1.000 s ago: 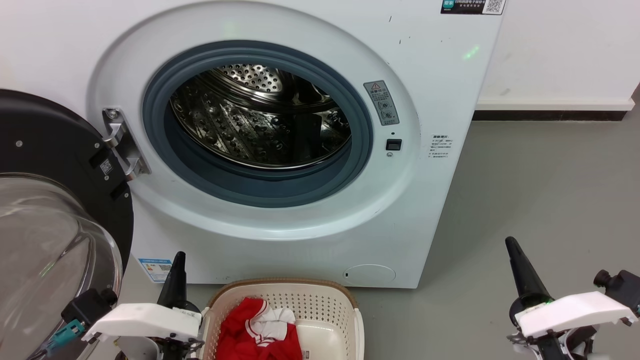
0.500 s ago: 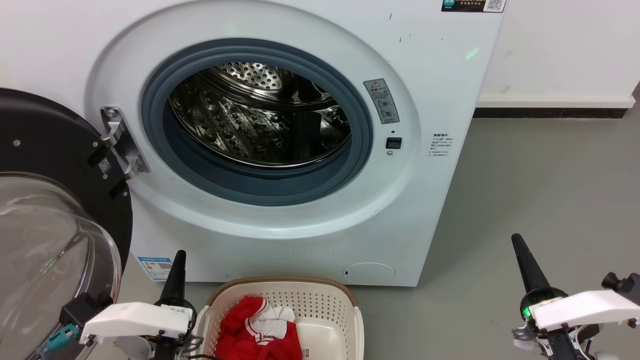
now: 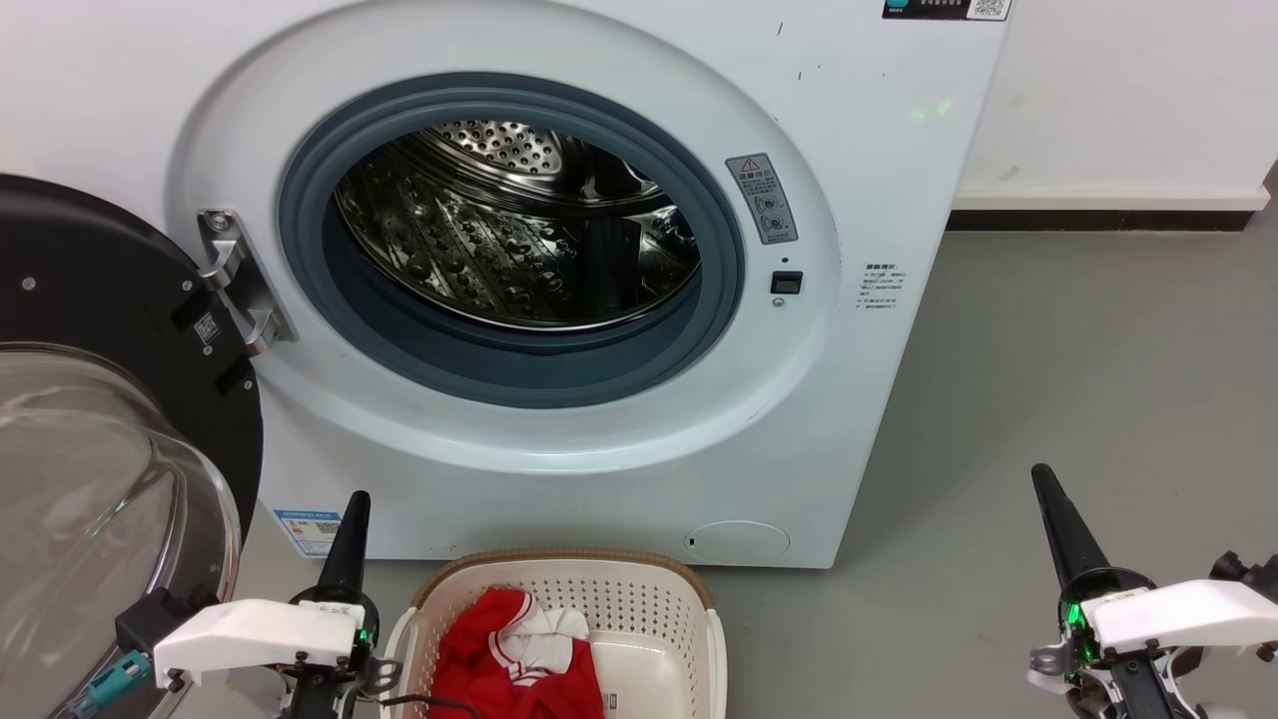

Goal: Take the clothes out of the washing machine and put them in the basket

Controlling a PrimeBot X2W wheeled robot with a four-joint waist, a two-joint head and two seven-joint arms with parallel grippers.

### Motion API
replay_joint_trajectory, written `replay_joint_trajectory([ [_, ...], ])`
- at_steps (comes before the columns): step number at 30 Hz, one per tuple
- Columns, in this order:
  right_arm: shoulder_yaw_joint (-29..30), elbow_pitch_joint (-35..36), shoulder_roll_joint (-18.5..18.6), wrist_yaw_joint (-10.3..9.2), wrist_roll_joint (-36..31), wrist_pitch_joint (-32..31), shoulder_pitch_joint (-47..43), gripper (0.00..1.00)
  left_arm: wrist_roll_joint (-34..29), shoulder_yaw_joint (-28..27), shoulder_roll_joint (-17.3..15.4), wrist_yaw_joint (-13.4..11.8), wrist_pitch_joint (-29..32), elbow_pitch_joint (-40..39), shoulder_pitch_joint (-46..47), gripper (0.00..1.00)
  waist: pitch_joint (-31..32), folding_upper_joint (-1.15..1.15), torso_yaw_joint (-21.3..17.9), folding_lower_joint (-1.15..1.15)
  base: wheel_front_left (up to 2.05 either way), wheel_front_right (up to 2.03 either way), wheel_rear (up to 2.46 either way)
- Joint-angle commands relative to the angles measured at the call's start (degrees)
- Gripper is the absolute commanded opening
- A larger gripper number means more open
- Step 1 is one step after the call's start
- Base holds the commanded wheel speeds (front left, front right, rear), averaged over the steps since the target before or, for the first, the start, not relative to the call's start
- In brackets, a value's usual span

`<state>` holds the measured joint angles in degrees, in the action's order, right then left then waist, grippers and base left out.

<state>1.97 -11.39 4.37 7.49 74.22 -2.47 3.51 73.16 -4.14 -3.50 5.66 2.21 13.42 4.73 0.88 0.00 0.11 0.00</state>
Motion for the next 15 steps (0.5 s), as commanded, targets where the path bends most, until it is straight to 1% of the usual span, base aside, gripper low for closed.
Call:
replay_joint_trajectory([
  [1, 0.3, 0.0, 0.2, 0.01, 1.5, -0.2, 1.6, 0.0, 1.3, -0.4, 0.0, 0.5, 0.3, -0.1, 1.1, 0.0, 0.0, 0.0, 0.0, 0.0, 0.0, 0.0, 0.0],
  [15, 1.2, -1.0, 0.1, 0.01, 8.5, -1.1, 2.0, 0.0, 8.1, -1.2, 0.2, 1.0, 1.9, 0.2, 1.4, 0.0, -0.4, 0.0, 0.0, 0.0, 0.0, 0.0, 0.0],
])
